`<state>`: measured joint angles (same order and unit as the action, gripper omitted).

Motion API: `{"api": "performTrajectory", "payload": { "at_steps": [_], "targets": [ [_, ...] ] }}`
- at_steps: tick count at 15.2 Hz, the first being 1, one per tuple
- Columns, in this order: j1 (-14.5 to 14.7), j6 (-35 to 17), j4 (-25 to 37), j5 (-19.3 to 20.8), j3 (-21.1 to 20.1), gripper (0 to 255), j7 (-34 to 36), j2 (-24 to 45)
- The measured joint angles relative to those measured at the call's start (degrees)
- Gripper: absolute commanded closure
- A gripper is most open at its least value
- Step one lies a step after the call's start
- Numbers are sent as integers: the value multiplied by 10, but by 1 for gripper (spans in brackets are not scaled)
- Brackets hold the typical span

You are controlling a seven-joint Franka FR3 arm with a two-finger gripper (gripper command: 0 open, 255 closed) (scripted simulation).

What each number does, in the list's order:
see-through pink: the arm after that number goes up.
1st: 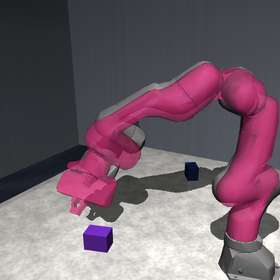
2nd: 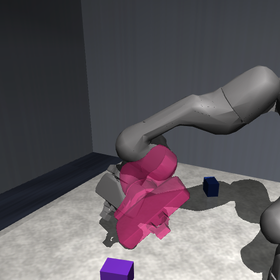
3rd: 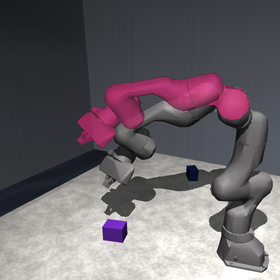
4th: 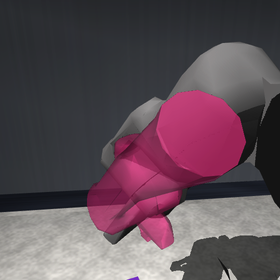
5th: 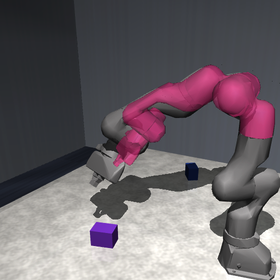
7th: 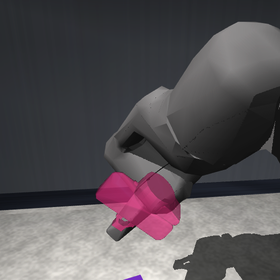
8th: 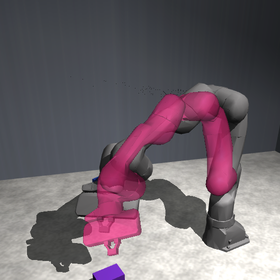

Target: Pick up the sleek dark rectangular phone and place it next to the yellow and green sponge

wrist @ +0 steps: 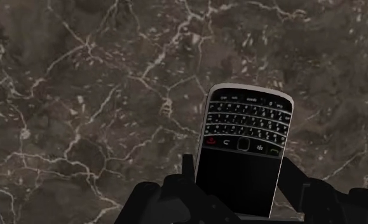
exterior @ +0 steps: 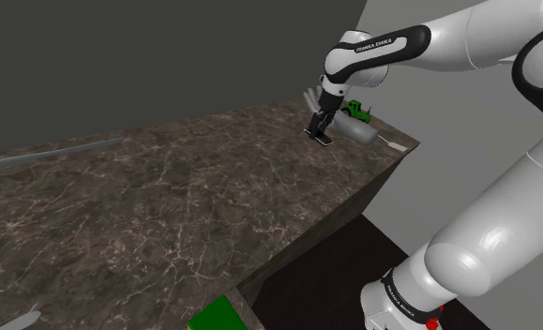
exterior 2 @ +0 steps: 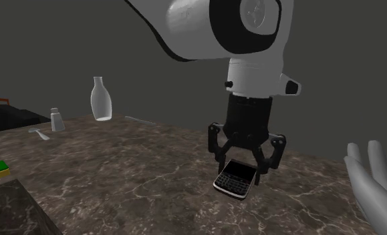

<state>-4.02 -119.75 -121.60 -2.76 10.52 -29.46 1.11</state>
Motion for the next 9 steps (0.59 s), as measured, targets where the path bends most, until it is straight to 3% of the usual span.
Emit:
{"api": "performTrajectory", "payload": {
  "at_steps": [5,9],
  "targets": [
    [0,35,20,4,0,255,4,-16],
    [16,30,-28,9,-18,255,40,-60]
  ]
}}
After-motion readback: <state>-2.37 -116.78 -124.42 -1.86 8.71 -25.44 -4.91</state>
